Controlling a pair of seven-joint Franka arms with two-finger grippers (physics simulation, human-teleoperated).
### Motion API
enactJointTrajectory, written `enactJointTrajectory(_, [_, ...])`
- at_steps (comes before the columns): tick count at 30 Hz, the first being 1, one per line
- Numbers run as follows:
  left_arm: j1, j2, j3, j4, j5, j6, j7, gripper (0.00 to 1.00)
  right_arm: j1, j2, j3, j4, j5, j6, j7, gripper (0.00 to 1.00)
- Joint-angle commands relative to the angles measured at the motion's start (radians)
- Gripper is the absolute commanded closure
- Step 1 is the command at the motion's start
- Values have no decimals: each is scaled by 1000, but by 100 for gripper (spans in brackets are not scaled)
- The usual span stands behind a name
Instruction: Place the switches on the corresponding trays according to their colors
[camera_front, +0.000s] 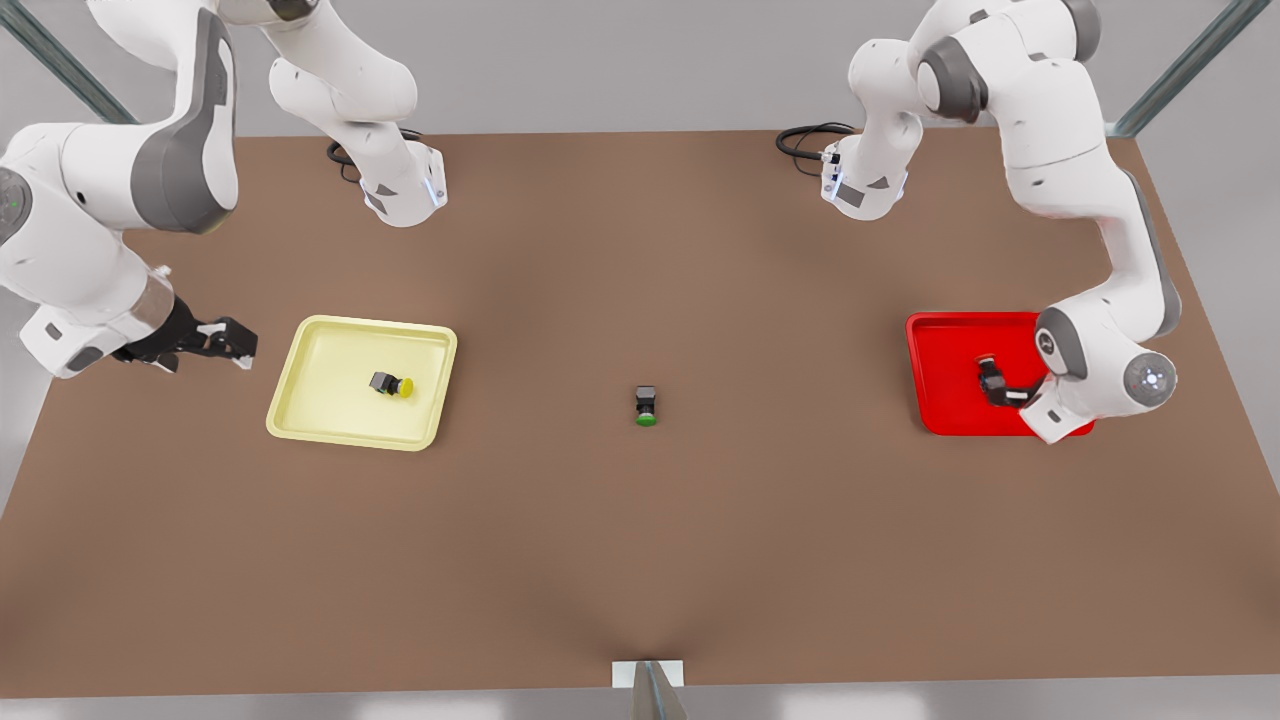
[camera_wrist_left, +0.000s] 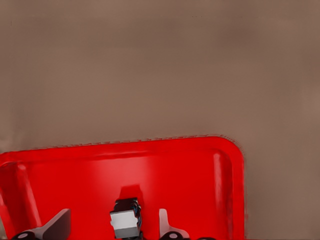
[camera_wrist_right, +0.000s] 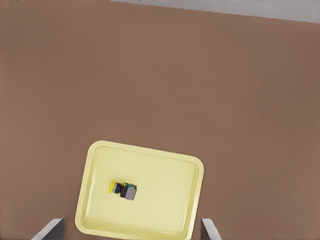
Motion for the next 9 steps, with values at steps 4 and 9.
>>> enactJointTrajectory(4, [26, -56, -206, 391, 12, -189, -184, 0, -9, 38, 0, 8, 26, 0, 0, 0])
enactJointTrajectory(9, [278, -254, -658, 381, 263, -259, -221, 0, -7, 56, 1, 8, 36, 20, 0, 0])
